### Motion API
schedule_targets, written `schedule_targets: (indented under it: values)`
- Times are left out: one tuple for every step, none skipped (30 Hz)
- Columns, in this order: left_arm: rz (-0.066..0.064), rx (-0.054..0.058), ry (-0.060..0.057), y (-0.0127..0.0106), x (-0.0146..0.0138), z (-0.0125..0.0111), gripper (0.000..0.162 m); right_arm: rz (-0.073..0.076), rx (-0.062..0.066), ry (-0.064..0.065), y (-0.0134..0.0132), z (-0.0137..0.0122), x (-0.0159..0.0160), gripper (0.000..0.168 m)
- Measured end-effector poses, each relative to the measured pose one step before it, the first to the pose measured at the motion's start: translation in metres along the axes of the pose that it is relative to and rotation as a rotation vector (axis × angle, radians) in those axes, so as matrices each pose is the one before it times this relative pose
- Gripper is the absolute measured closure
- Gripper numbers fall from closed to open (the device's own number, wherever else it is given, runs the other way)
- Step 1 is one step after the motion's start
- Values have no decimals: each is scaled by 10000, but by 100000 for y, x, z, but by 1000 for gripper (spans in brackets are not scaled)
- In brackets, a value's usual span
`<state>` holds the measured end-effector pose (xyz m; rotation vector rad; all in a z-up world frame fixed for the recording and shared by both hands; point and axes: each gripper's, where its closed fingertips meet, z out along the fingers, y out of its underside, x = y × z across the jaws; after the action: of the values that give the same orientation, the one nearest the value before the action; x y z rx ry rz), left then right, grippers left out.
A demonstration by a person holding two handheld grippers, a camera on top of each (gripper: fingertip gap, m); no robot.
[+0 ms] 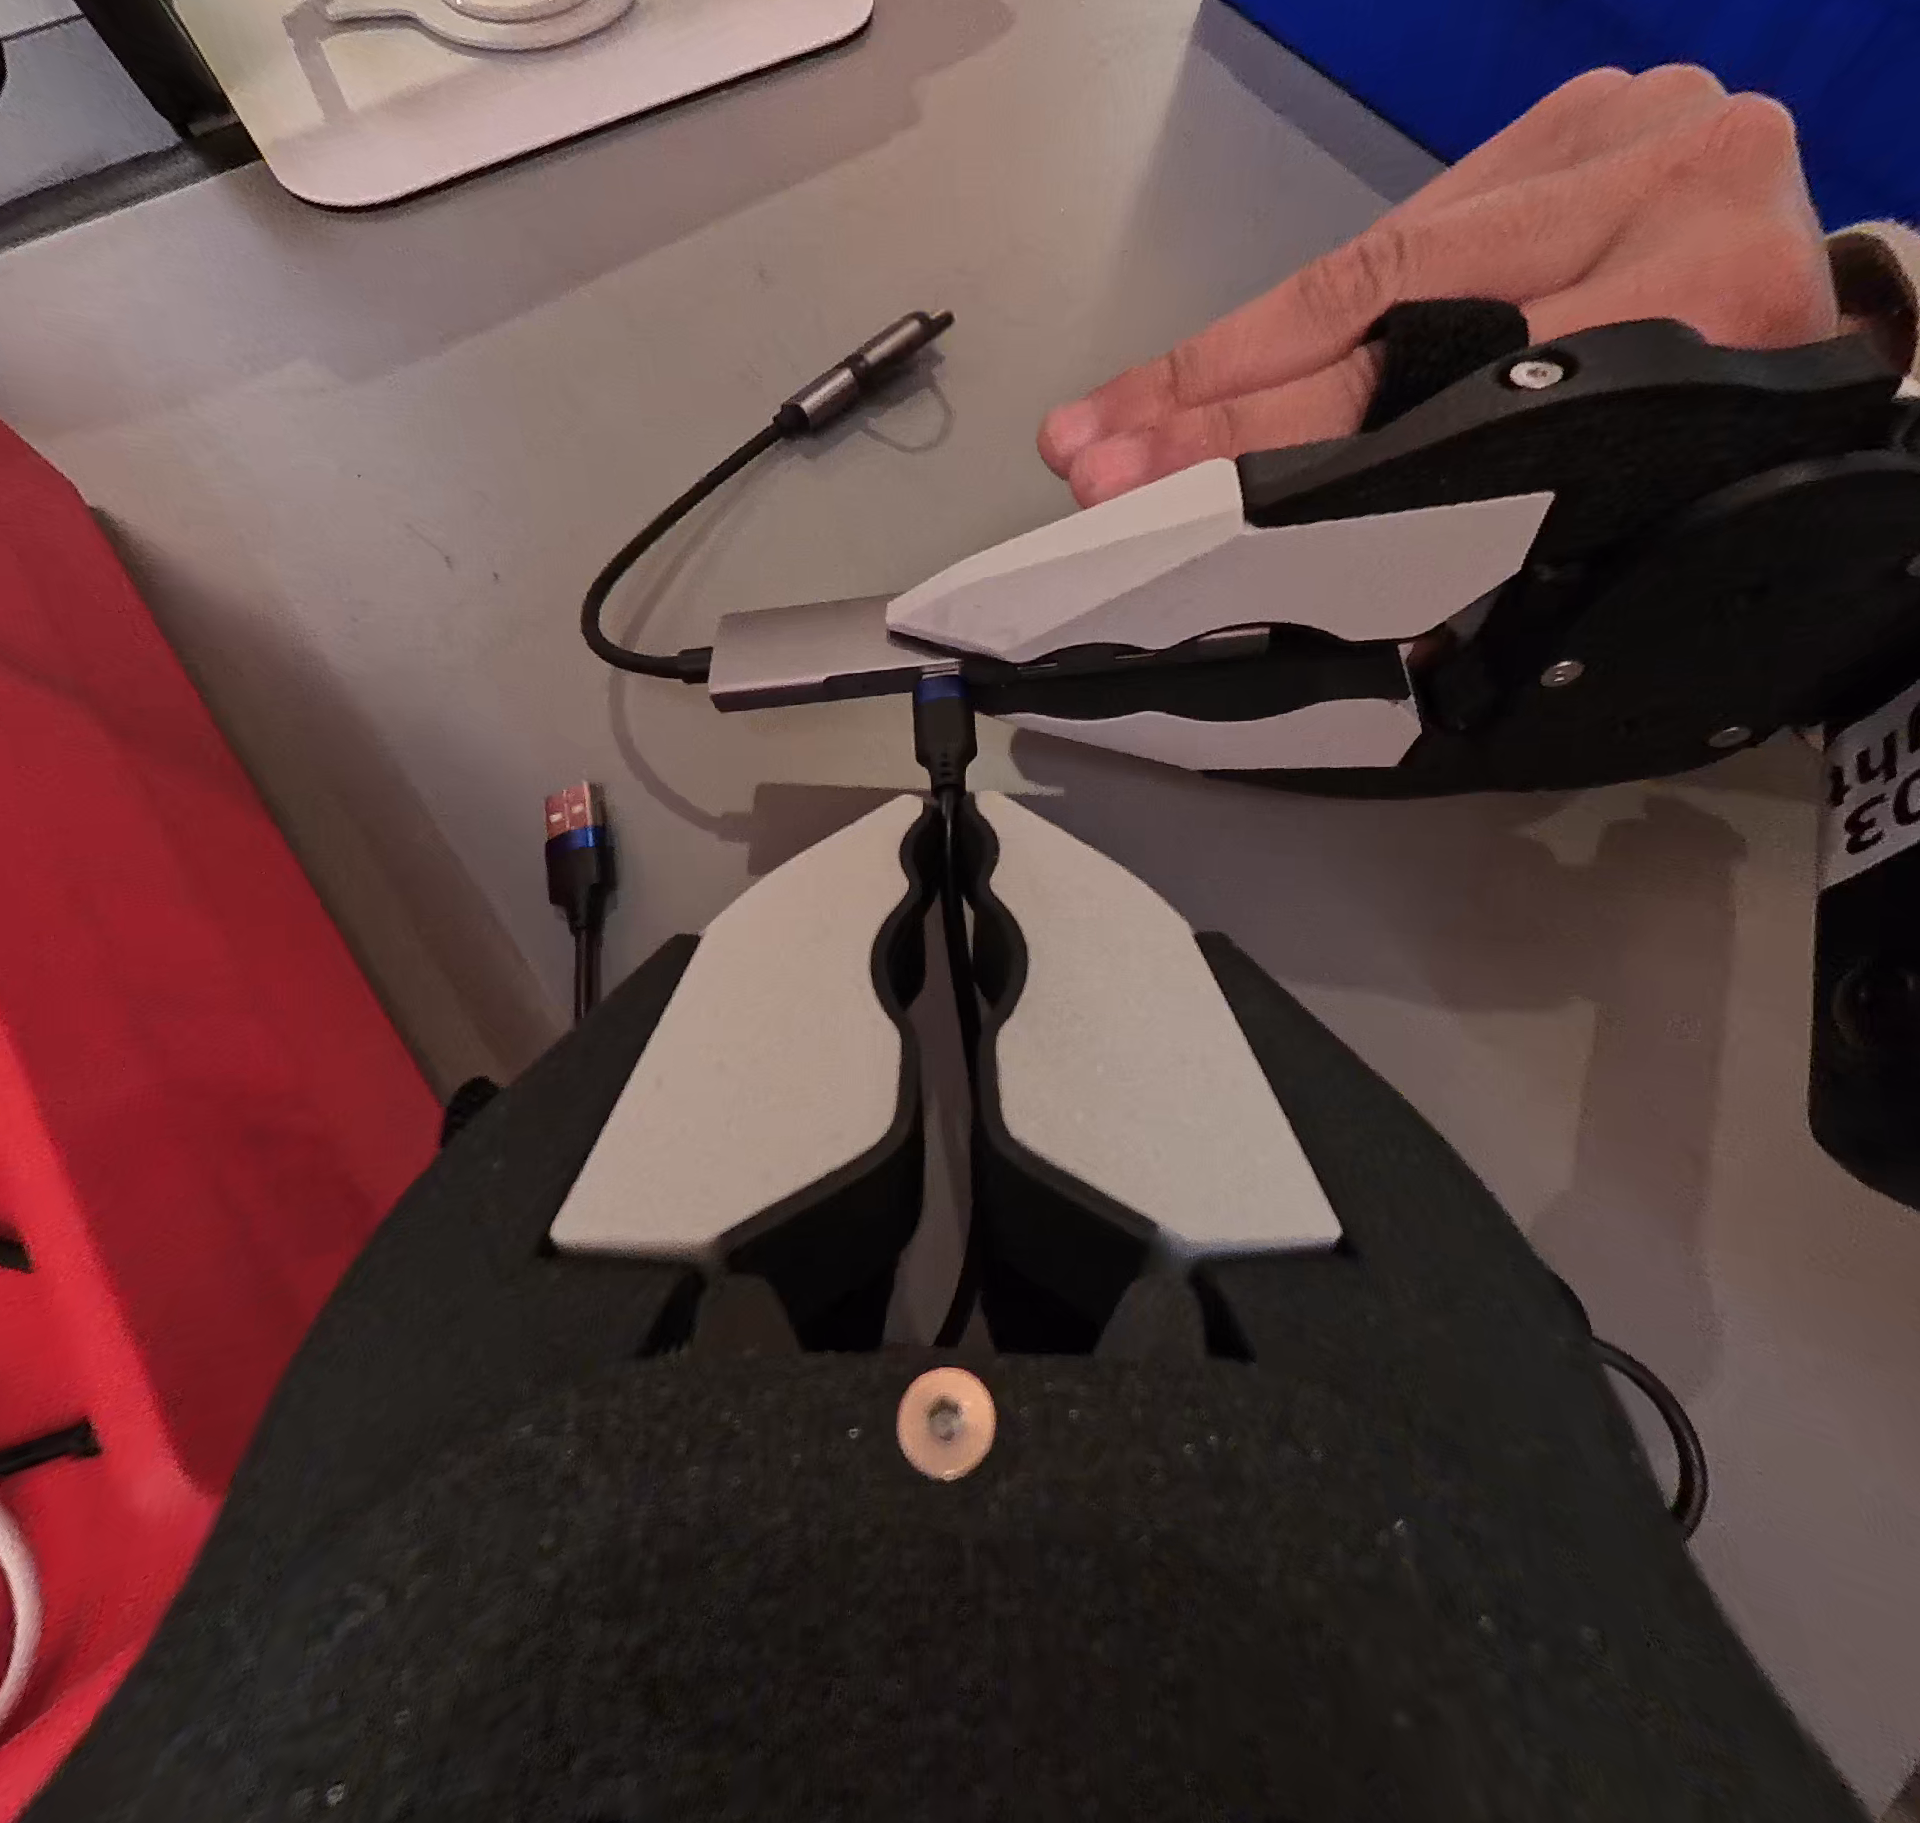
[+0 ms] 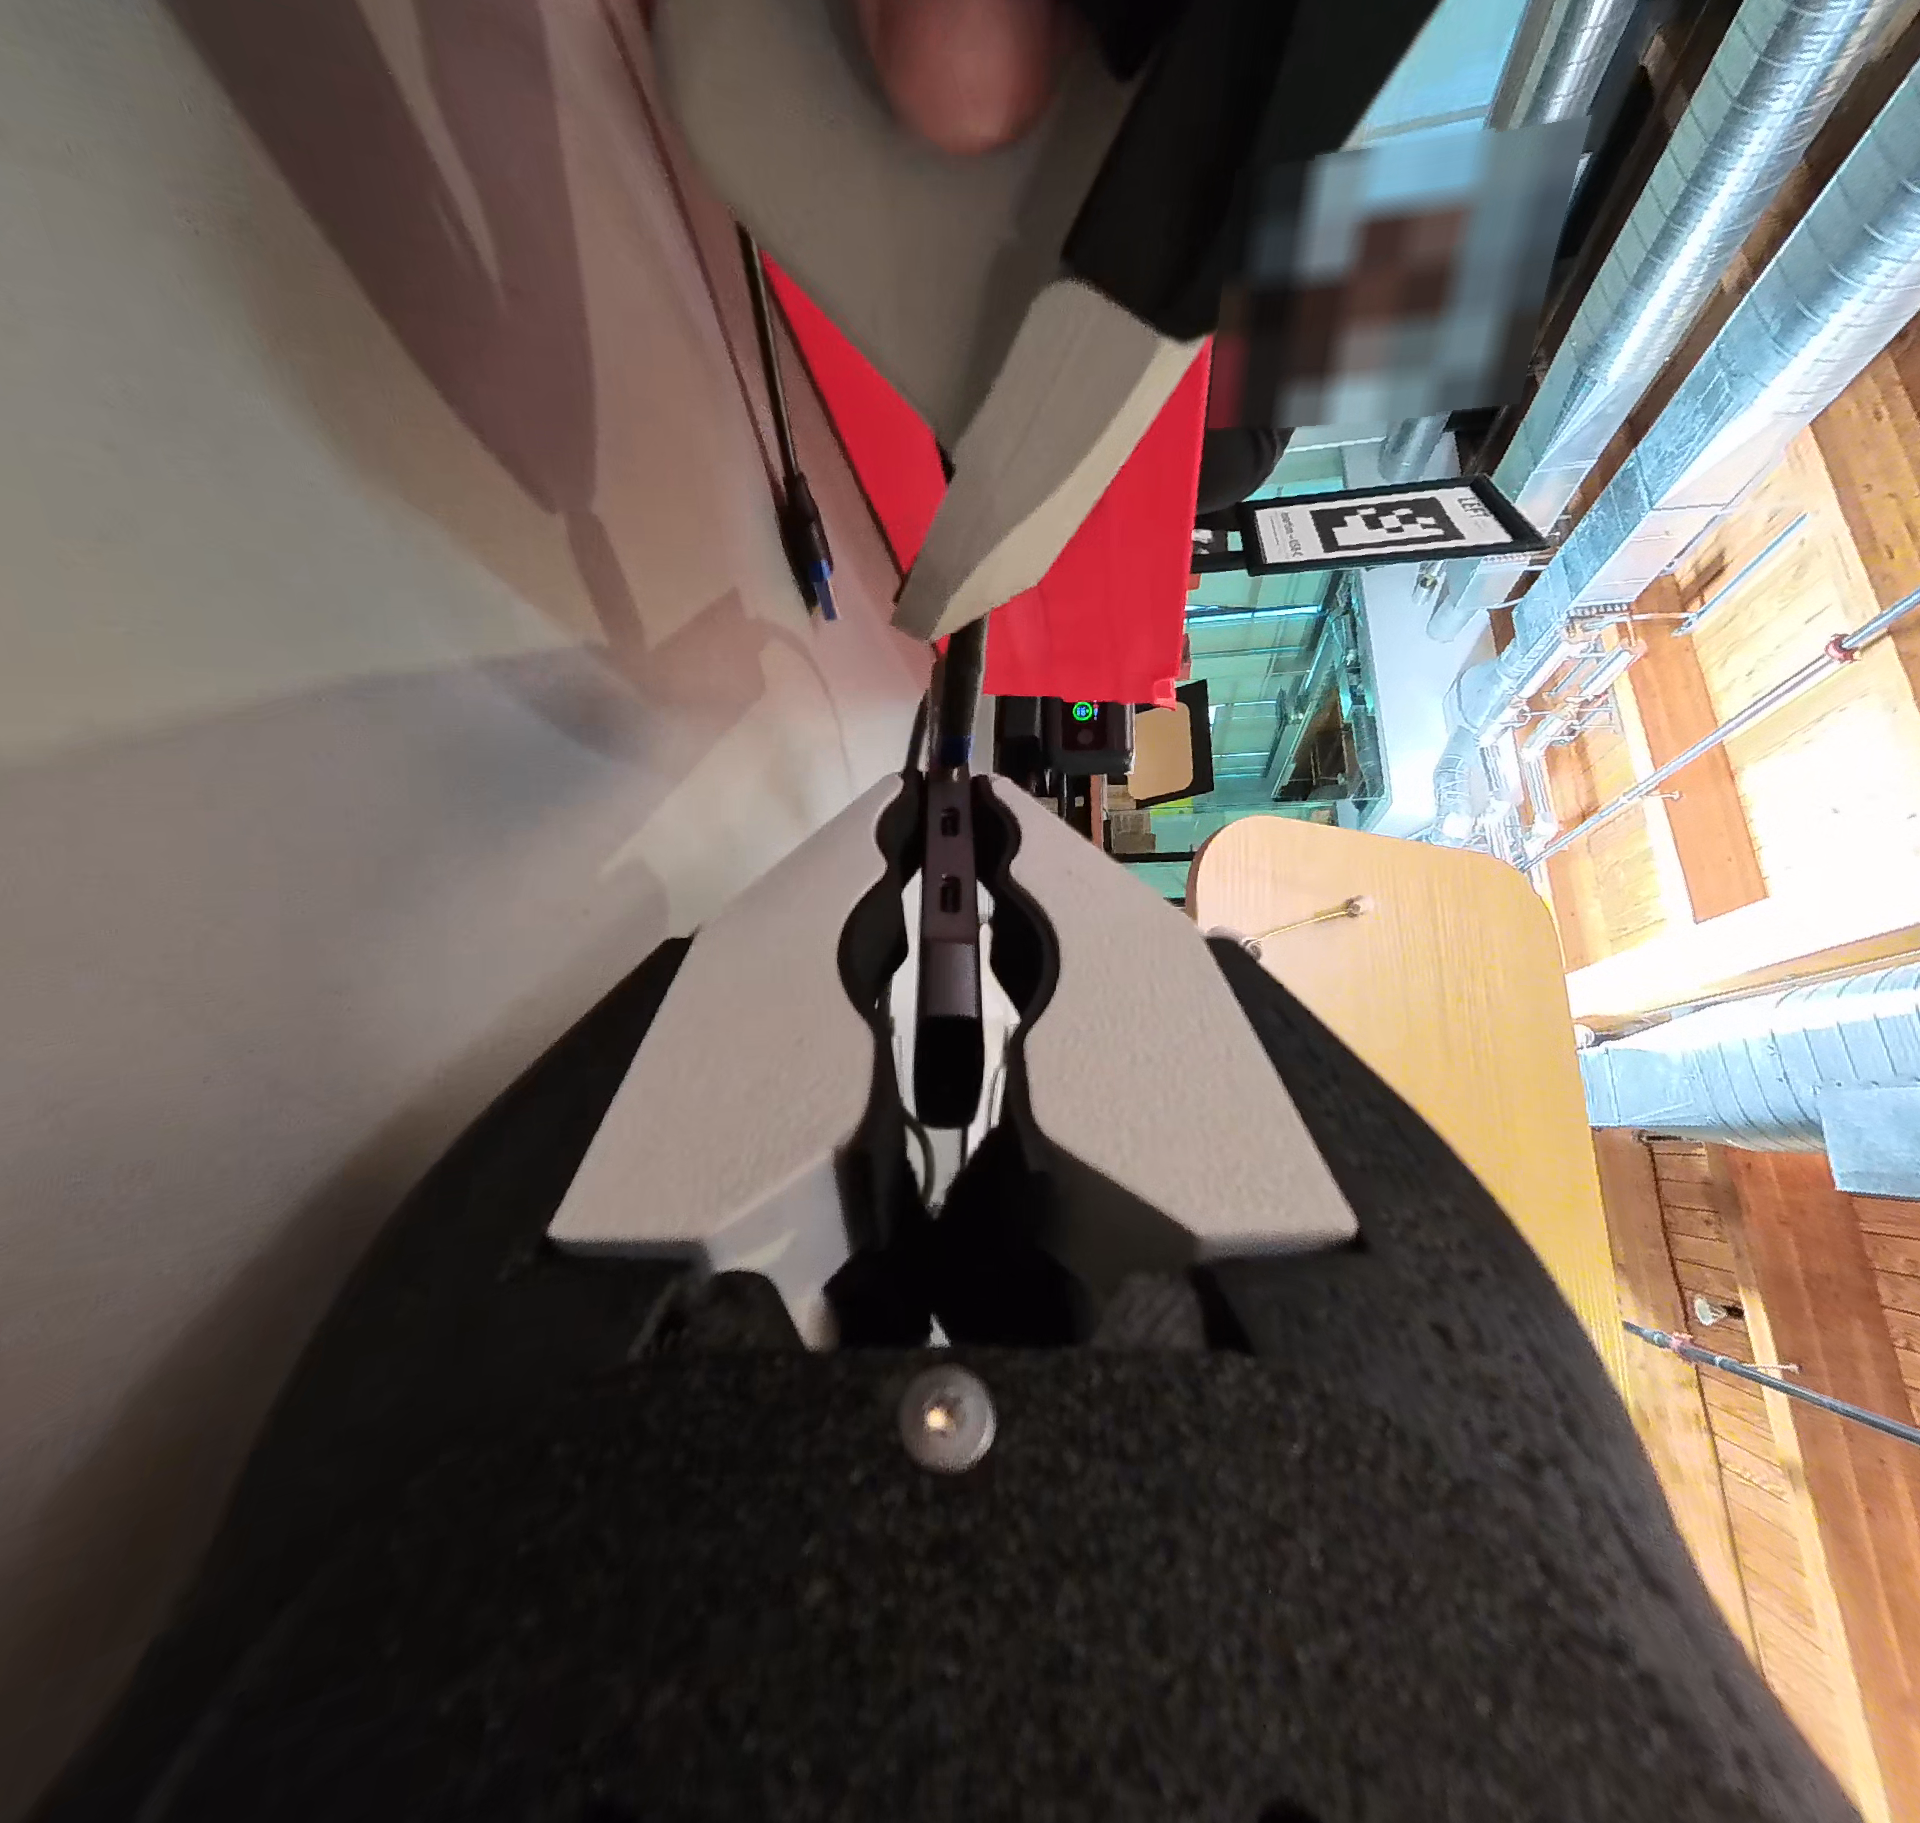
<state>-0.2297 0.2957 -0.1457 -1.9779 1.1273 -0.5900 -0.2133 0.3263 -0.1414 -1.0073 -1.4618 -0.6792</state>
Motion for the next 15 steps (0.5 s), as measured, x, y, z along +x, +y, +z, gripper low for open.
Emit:
schedule_targets:
  values:
    - [-1, -25, -21, 38, 22, 94, 160, 55, -26, -15, 53, -3, -15, 161]
    - [47, -20, -61, 19, -37, 97, 160, 30, -25, -39, 64, 9, -107, 161]
    - [4, 29, -52, -38, -5, 88, 160, 37, -29, 24, 74, -1, -5, 161]
    - [-19, 19, -8, -46, 12, 92, 160, 65, -36, 3, 80, -2, 38, 161]
    - [-19, 34, 3, -94, -22, 74, 160, 74, -21, -24, 89, 3, -1, 161]
    - [-26, 106, -2, -175, -30, 24, 160, 89, -18, 32, 59, -1, 51, 161]
    - [-26, 46, 29, -117, 21, 60, 160, 70, -2, -7, 72, -8, 14, 161]
    - [6, -23, 17, -12, 3, 93, 160, 5, -5, -41, 73, -5, -49, 161]
    - [12, 0, -23, -7, -34, 78, 160, 16, -32, -29, 49, 37, -113, 161]
    - [15, -35, 14, 73, -6, 90, 160, 1, -8, -50, 34, 25, -144, 161]
    - [-11, -14, 38, 61, 27, 84, 160, -17, 3, -36, 16, -15, -99, 161]
    - [-78, 93, -16, -109, -37, -3, 160, 51, -20, 40, 11, 22, 45, 161]
    - [-64, 87, -16, -157, -11, 1, 160, 109, -38, 74, 38, 12, 165, 161]
    - [26, 49, 3, -149, 16, -17, 160, 26, -2, 71, 26, -43, 193, 161]
    - [41, 31, -41, -129, -2, -24, 160, 74, 22, -6, -2, -20, 22, 161]
